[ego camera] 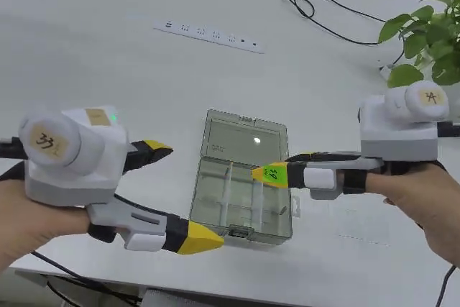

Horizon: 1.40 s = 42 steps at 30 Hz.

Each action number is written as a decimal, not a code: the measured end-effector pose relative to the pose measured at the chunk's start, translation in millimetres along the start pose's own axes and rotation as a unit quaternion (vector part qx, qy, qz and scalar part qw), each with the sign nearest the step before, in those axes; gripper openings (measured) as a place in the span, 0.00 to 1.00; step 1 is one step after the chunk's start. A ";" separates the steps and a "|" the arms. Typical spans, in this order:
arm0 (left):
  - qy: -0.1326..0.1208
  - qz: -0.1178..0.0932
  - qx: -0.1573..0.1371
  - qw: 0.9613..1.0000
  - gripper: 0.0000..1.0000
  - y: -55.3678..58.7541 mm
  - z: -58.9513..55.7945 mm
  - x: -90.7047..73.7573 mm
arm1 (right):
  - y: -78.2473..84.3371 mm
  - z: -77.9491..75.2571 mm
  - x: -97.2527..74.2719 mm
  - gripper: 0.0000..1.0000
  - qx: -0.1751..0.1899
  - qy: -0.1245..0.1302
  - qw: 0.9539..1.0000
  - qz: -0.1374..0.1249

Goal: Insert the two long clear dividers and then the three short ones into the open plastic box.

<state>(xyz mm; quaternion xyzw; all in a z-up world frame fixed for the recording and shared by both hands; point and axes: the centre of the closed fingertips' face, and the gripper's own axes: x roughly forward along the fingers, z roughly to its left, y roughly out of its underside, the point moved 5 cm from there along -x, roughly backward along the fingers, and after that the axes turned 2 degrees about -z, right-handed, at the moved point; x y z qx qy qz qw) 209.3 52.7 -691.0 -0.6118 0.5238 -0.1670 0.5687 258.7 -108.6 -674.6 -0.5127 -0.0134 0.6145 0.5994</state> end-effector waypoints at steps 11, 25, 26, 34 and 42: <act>-0.011 -0.003 -0.001 1.000 1.00 4.8 -3.6 -5.7 | 13.1 -14.0 -20.1 0.77 -0.123 -0.016 0.991 0.055; -0.019 -0.009 0.000 1.000 1.00 4.5 -4.0 -6.7 | 37.8 -42.4 -35.2 0.81 -0.262 -0.045 0.952 0.152; -0.019 -0.009 0.001 1.000 1.00 4.6 -4.0 -6.6 | 39.0 -44.7 -35.9 0.80 -0.266 -0.042 0.950 0.157; -0.018 -0.010 0.001 1.000 1.00 5.8 -2.2 -5.6 | 49.3 -62.0 -33.9 0.73 -0.334 -0.045 0.918 0.209; -0.017 -0.011 0.000 1.000 1.00 7.4 0.6 -4.6 | 59.3 -90.0 -20.5 0.68 -0.367 -0.047 0.897 0.243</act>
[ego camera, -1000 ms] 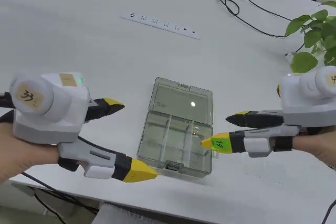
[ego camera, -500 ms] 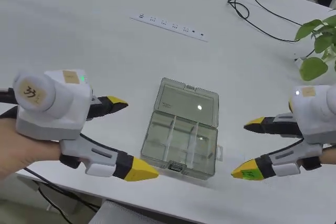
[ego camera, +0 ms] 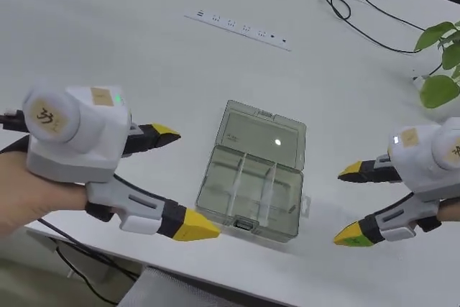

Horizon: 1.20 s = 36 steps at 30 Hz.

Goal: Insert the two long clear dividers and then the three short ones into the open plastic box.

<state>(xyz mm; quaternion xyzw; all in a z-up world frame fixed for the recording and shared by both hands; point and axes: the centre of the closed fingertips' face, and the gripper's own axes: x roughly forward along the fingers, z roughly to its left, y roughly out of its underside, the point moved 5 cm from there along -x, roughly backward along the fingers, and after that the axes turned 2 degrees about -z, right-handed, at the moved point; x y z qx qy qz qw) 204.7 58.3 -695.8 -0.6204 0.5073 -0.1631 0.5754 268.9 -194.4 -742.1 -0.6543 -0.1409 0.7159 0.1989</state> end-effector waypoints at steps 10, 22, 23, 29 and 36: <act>0.000 0.001 -0.001 1.000 1.00 2.9 3.9 -0.6 | 20.8 -13.7 20.8 0.60 -0.041 -0.001 0.998 0.054; 0.001 0.002 -0.007 1.000 1.00 5.3 3.8 0.2 | 37.5 -22.4 43.0 0.50 -0.038 -0.008 0.997 0.074; 0.000 0.003 -0.008 1.000 1.00 5.6 4.0 0.2 | 38.6 -22.7 44.6 0.50 -0.037 -0.009 0.996 0.076; 0.000 0.001 -0.009 1.000 1.00 5.5 4.1 0.1 | 42.7 -26.7 47.2 0.47 -0.048 -0.003 0.995 0.084; -0.001 0.000 -0.012 1.000 1.00 6.4 4.6 0.4 | 44.3 -28.5 46.2 0.39 -0.078 0.020 0.991 0.107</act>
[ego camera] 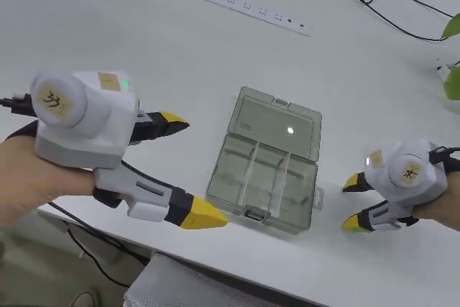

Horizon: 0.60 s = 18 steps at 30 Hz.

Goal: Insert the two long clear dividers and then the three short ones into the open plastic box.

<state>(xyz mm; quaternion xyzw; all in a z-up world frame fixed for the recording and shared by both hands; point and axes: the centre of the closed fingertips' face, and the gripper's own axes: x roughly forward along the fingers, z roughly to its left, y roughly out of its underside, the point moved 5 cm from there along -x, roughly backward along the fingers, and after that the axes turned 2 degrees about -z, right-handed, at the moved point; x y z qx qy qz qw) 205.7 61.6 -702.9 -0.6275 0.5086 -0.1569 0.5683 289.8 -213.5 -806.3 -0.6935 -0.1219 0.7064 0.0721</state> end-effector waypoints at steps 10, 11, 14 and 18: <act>-0.001 -0.001 0.000 1.000 1.00 -0.7 1.7 -1.1 | -0.1 -0.3 0.1 0.38 0.005 0.011 1.000 -0.002; -0.001 -0.002 0.001 1.000 1.00 -1.0 1.8 -1.3 | -0.6 0.6 0.2 0.37 0.003 0.011 1.000 -0.001; -0.002 -0.004 0.001 1.000 1.00 -2.0 2.0 -1.7 | -0.7 1.7 0.1 0.35 0.000 0.010 1.000 -0.001; -0.001 -0.004 0.001 1.000 1.00 -1.7 1.4 -1.5 | -0.8 2.4 0.2 0.33 -0.003 0.011 1.000 -0.001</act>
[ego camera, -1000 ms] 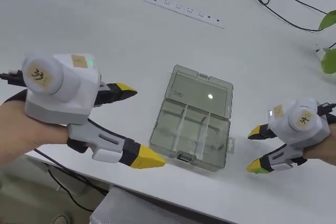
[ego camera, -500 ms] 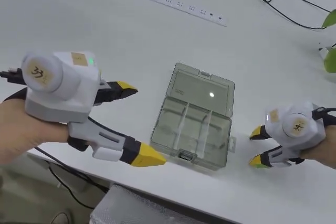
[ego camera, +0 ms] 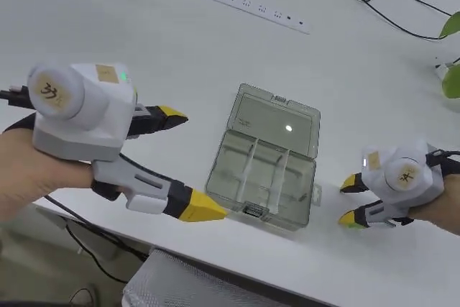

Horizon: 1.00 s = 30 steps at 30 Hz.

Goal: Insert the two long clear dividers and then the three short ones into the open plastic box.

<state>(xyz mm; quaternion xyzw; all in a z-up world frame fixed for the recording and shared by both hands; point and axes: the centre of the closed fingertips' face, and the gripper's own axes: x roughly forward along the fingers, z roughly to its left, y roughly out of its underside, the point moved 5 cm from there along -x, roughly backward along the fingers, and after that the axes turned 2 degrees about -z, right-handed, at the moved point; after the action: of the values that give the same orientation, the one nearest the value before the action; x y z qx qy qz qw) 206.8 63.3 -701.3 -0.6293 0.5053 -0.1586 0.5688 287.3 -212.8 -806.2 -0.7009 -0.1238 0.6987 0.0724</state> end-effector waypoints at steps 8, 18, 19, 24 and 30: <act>0.000 0.002 0.000 1.000 1.00 1.1 -1.8 -1.1 | 0.1 0.2 0.0 0.33 0.002 0.002 1.000 0.000; 0.003 0.006 0.006 1.000 1.00 -2.1 -1.7 -1.6 | 0.2 0.3 -7.4 0.32 0.006 0.017 1.000 -0.008; 0.003 0.006 0.006 1.000 1.00 -3.0 -1.2 -1.7 | -0.3 0.2 -10.1 0.32 0.009 0.020 1.000 -0.011; 0.005 0.005 0.008 1.000 1.00 -7.5 0.0 -1.0 | -5.1 0.5 -26.1 0.32 0.008 0.039 0.999 -0.019; 0.007 0.003 0.004 1.000 0.98 -15.5 1.4 1.8 | -18.6 2.0 -50.1 0.32 0.001 0.064 0.997 -0.033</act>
<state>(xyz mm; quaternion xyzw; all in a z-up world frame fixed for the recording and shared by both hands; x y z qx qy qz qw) 215.7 60.2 -688.9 -0.6245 0.5102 -0.1631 0.5684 284.3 -208.9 -753.0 -0.7399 -0.1410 0.6495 0.1037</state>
